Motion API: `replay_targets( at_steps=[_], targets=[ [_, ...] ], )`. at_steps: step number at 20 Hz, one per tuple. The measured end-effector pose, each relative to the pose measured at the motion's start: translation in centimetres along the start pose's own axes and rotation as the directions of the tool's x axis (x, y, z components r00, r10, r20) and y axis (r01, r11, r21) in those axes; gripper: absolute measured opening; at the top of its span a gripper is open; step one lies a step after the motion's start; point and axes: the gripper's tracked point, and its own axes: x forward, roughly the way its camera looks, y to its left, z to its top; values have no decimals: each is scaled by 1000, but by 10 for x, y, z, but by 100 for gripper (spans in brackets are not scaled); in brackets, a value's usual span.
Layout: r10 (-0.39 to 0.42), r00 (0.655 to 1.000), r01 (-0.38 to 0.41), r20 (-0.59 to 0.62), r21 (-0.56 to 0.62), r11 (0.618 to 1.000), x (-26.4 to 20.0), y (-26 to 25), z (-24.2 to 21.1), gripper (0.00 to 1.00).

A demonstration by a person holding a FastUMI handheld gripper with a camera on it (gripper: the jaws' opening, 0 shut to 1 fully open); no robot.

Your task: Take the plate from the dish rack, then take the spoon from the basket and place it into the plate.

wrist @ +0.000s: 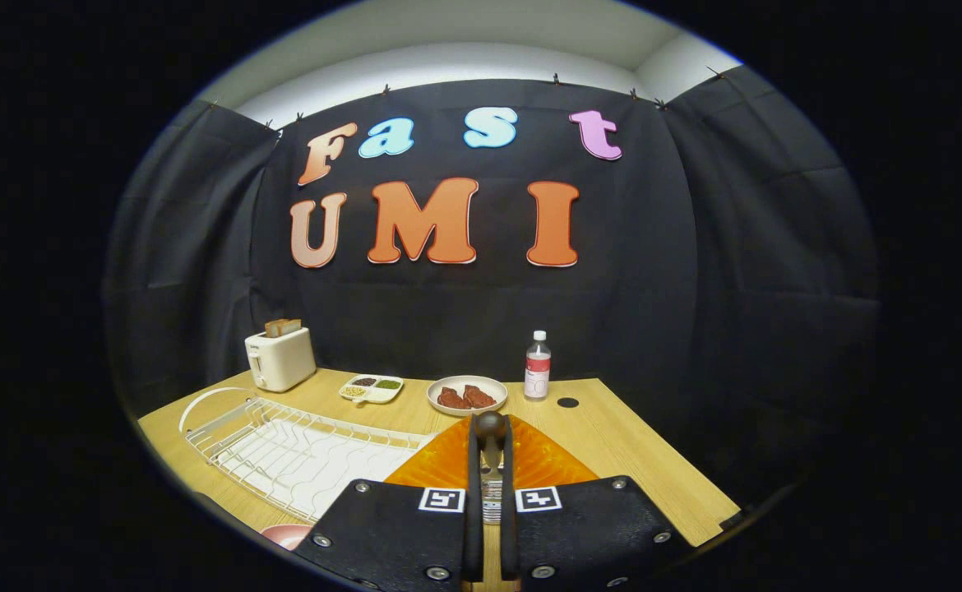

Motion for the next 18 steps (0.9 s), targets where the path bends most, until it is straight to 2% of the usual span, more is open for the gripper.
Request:
replay_targets(
  at_steps=[9, 14, 18],
  targets=[
    [143, 988, -140, 53, -50, 989, -61, 51, 25, 8],
    [265, 964, -264, 22, -11, 964, -85, 86, 11, 8],
    [323, 946, -323, -14, 13, 946, -94, 101, -7, 8]
  ],
)
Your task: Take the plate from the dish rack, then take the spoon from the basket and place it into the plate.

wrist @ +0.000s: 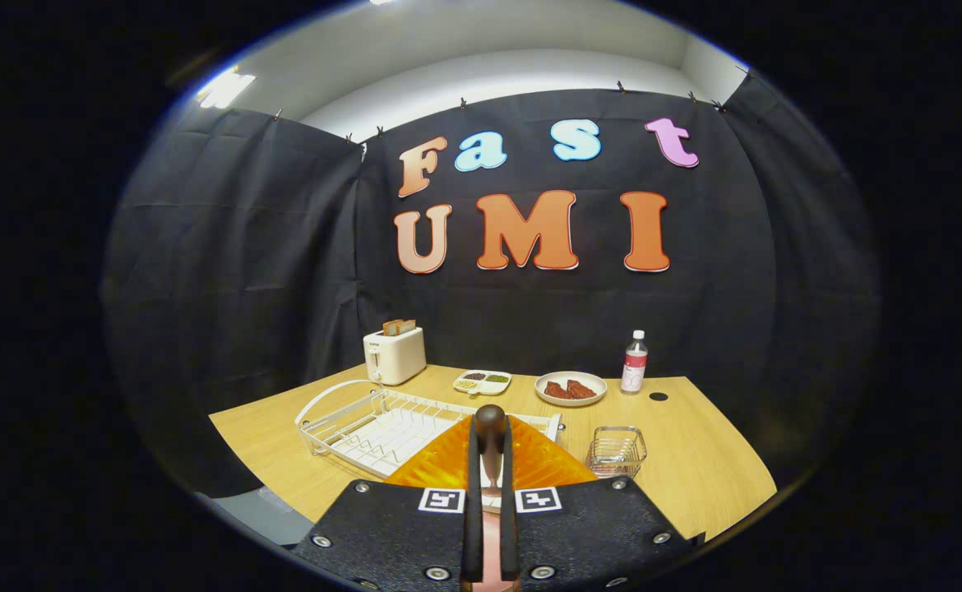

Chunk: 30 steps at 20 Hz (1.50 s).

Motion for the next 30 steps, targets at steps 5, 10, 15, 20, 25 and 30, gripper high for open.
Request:
replay_targets(
  at_steps=[5, 10, 15, 20, 25, 30],
  targets=[
    [53, 998, -53, -27, 16, 998, 1, 15, -24, 8],
    [94, 995, -94, 14, 11, 995, -11, 25, -18, 8],
    [167, 985, -167, 38, -9, 986, -23, 42, -20, 8],
    [211, 977, -211, -22, 13, 977, -25, 51, -52, 8],
    [220, 975, -218, -34, 47, 975, -23, 45, -74, 8],
    [219, 974, -214, -59, 79, 974, -22, 38, -97, 8]
  ],
)
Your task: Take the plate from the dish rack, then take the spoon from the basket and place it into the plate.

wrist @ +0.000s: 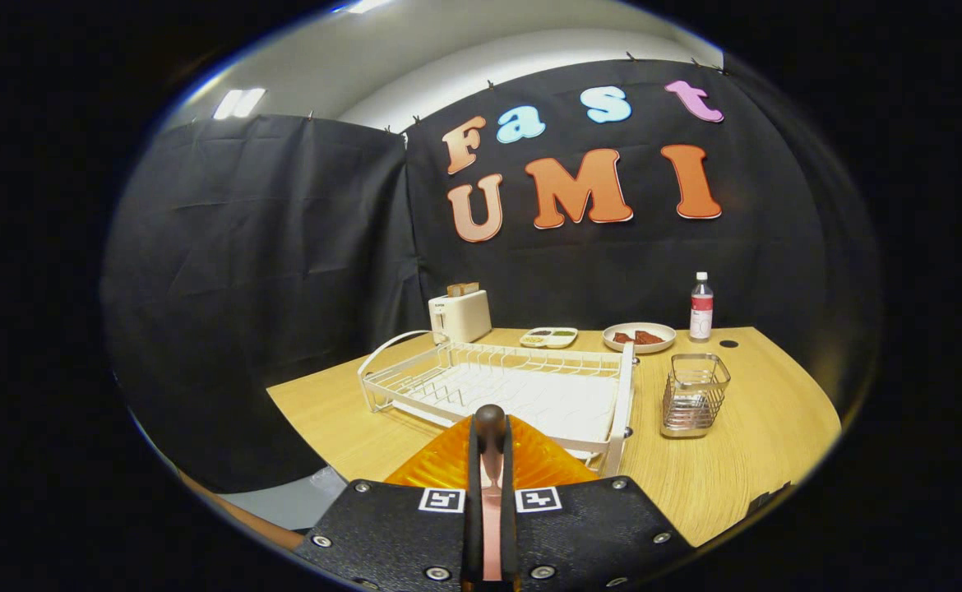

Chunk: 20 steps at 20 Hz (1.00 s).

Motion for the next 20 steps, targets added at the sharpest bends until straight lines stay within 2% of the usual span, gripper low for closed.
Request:
replay_targets(
  at_steps=[6, 14, 20],
  targets=[
    [19, 1000, -19, 6, 4, 1000, -10, -7, -8, 8],
    [12, 995, -12, -102, 2, 1000, -25, -18, -51, 9],
    [4, 989, -3, -147, 5, 1000, -26, -23, -65, 16]
  ],
)
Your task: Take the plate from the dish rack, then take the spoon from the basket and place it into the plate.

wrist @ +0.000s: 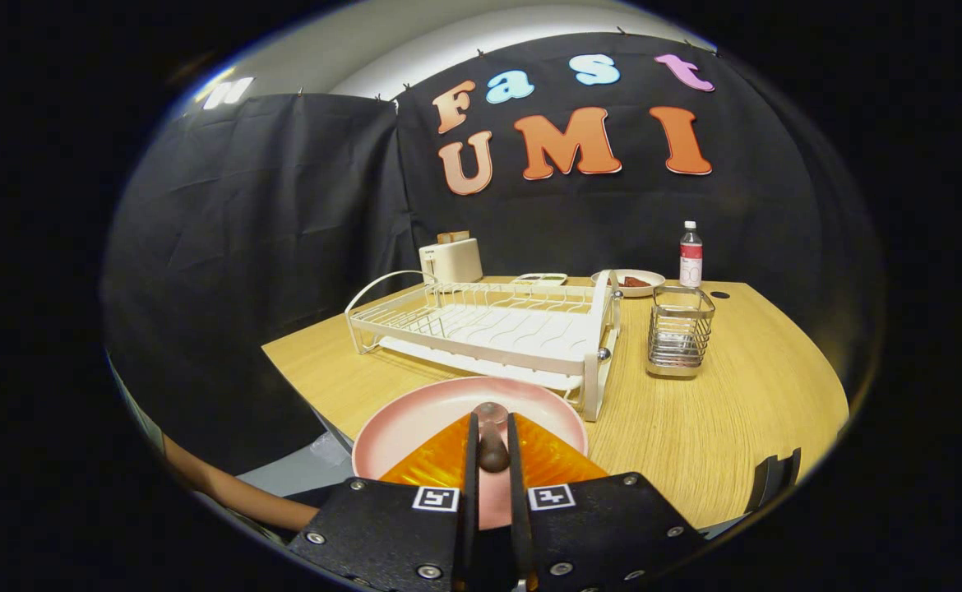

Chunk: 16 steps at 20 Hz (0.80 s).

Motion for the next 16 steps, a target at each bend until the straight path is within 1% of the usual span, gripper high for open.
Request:
replay_targets(
  at_steps=[3, 5, 6, 7, 8, 9, 10, 11, 12, 13, 14, 16],
  targets=[
    [-7, 1000, 7, 28, 2, 1000, 1, -1, 11, 19],
    [-23, 998, 23, 63, -4, 1000, 0, -2, 25, 23],
    [-39, 996, 40, 85, -11, 999, 0, -4, 34, 29],
    [-53, 993, 55, 107, -18, 998, 0, -5, 44, 33],
    [-67, 989, 70, 131, -19, 997, 0, -5, 53, 41],
    [-79, 985, 83, 153, -20, 996, 1, -6, 62, 46],
    [-94, 980, 99, 174, -21, 995, 1, -7, 70, 54],
    [-111, 974, 117, 197, -21, 993, 0, -9, 81, 58],
    [-123, 967, 129, 223, -15, 991, -1, -9, 90, 64],
    [-131, 960, 136, 246, -6, 991, -2, -9, 101, 68],
    [-134, 954, 138, 267, 3, 990, -4, -7, 109, 74],
    [-153, 942, 156, 300, 13, 988, -7, -8, 124, 80]
  ],
)
